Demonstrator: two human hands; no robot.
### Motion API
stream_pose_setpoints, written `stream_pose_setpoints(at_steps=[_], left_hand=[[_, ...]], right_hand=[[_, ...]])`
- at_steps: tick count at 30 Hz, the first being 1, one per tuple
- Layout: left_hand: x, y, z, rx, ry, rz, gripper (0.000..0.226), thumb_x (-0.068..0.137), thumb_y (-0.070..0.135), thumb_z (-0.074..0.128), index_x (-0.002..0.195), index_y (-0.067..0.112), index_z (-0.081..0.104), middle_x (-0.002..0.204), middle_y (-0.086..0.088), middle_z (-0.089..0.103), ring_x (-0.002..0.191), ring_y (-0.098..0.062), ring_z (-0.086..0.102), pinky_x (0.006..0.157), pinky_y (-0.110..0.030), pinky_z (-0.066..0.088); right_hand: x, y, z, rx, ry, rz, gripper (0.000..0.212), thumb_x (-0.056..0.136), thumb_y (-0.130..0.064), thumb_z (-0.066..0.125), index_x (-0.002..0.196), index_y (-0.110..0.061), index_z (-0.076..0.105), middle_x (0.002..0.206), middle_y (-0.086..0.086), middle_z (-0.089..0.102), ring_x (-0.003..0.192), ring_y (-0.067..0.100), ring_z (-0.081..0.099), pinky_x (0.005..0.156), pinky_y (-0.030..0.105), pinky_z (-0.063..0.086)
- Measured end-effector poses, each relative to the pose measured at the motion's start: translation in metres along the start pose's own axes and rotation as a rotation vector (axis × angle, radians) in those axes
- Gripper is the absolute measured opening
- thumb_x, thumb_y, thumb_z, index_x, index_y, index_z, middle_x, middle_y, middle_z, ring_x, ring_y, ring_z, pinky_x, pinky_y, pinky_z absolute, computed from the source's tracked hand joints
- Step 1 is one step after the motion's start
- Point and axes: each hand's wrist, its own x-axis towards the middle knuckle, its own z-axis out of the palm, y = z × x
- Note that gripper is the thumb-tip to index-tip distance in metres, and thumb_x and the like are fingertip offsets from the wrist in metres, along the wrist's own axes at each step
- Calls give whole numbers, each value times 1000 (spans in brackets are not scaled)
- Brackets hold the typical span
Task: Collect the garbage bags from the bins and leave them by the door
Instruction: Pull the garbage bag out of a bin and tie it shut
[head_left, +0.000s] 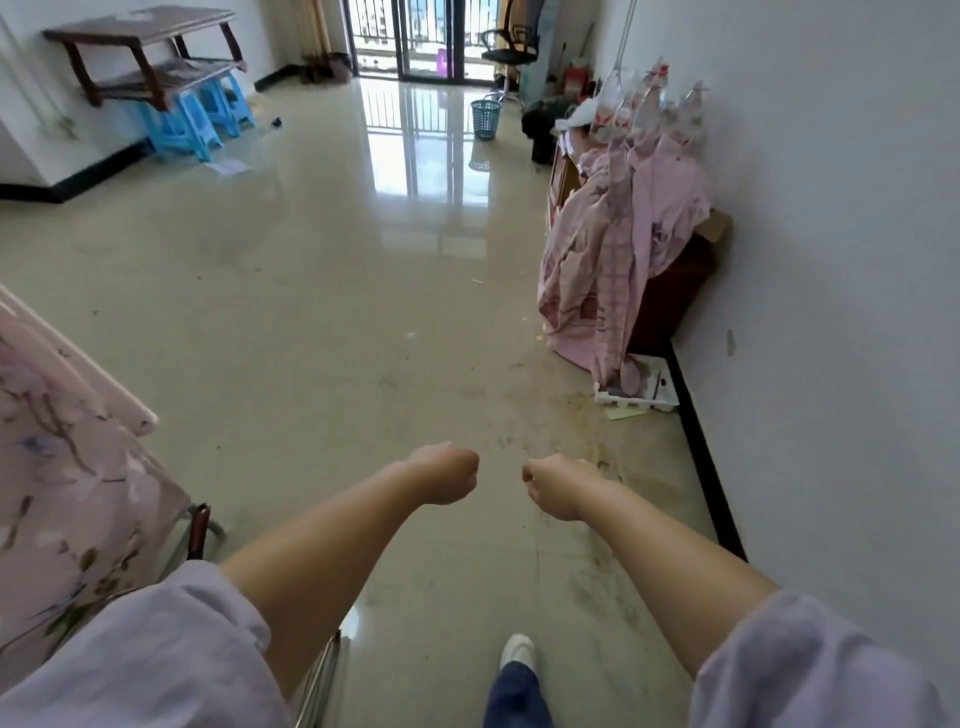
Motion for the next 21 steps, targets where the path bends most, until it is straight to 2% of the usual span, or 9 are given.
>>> stream_pose_setpoints(at_steps=[5, 11, 15, 21], left_hand=[[81, -25, -43, -88, 17, -74, 33, 96, 23, 38, 117, 12, 60, 123, -13, 60, 108, -32, 59, 94, -38, 49], [162, -63, -89, -208, 51, -145, 30, 94, 19, 39, 108, 7, 63, 114, -14, 63, 99, -32, 61, 90, -38, 51], [208, -106, -116, -221, 81, -193, 29, 95, 18, 40, 106, 6, 63, 111, -14, 64, 98, -32, 61, 83, -32, 48], [296, -187, -164, -233, 71, -216, 31, 95, 18, 39, 111, 4, 63, 117, -18, 63, 104, -32, 60, 85, -31, 47]], right_hand=[[82, 30, -54, -24, -17, -61, 35, 98, -21, 31, 126, -15, 52, 132, 12, 55, 117, 33, 54, 94, 35, 42], [190, 57, -119, -100, -21, -130, 35, 96, -19, 32, 125, -17, 52, 131, 12, 56, 116, 32, 56, 91, 33, 44], [267, 54, -152, -152, -67, -170, 37, 97, -17, 31, 128, -16, 51, 133, 11, 54, 117, 32, 55, 93, 35, 44], [391, 34, -197, -158, -83, -192, 35, 98, -19, 32, 125, -13, 53, 132, 12, 55, 117, 32, 54, 92, 35, 46]])
